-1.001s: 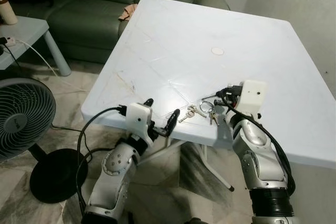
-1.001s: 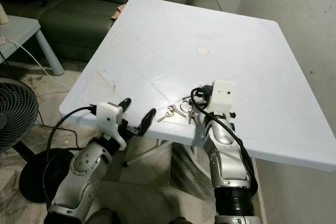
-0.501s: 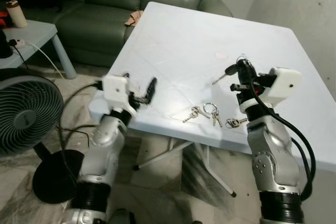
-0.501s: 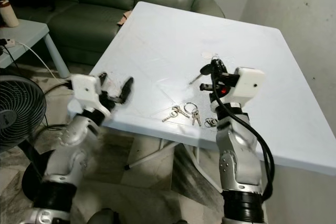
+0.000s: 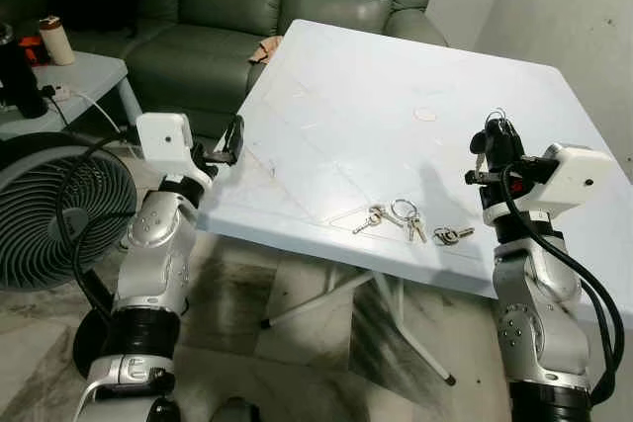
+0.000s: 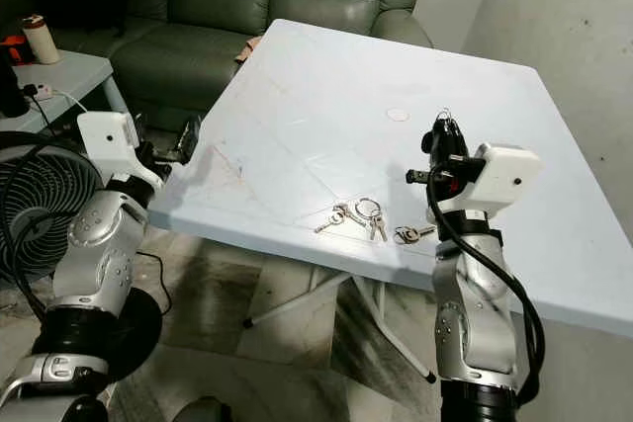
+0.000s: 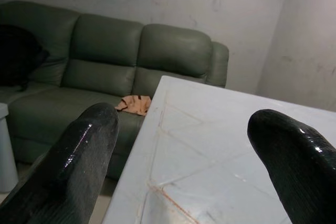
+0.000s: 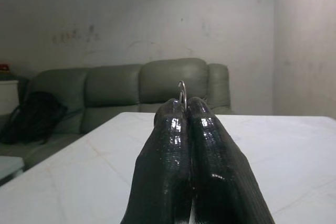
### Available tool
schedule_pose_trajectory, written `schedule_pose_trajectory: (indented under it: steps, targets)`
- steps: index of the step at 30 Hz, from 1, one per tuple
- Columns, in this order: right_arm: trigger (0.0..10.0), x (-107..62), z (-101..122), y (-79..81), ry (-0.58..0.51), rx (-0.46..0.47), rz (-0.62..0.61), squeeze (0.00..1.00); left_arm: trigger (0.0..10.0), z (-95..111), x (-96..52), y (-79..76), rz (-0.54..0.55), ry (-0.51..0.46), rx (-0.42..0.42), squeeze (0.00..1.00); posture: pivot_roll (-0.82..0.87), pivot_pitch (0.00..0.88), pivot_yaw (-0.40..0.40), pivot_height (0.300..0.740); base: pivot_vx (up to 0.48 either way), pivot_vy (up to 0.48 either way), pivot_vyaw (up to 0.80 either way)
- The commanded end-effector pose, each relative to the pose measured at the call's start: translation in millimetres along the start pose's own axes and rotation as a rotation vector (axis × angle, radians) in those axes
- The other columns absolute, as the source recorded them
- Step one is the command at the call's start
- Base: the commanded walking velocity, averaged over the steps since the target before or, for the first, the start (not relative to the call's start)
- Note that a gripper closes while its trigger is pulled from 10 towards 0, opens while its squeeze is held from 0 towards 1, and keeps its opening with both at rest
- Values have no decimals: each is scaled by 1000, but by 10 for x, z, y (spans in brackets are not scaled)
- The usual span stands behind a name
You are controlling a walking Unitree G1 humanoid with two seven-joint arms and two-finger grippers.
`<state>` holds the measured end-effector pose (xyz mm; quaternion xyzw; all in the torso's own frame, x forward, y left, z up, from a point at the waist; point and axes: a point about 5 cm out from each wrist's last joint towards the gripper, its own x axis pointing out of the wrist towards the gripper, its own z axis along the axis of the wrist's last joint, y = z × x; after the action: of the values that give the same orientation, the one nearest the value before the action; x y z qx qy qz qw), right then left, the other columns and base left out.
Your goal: Hang keys on a hook
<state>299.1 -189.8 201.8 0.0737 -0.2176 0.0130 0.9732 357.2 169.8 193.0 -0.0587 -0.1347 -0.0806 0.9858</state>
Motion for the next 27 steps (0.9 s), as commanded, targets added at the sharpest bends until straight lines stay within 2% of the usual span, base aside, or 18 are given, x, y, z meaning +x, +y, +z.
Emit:
schedule_pose_trajectory:
  steps: [1,27]
  targets:
    - [10000,-3,65,-48,-25,-26,-14,0,10000,25,41,-6,-4,-10,-5,0,16,7,-46,692,0,0,0]
    - [10000,-45,-8,-55,5,-40,-20,0,10000,-10,53,-2,-25,-7,-4,0,24,14,-45,692,0,0,0]
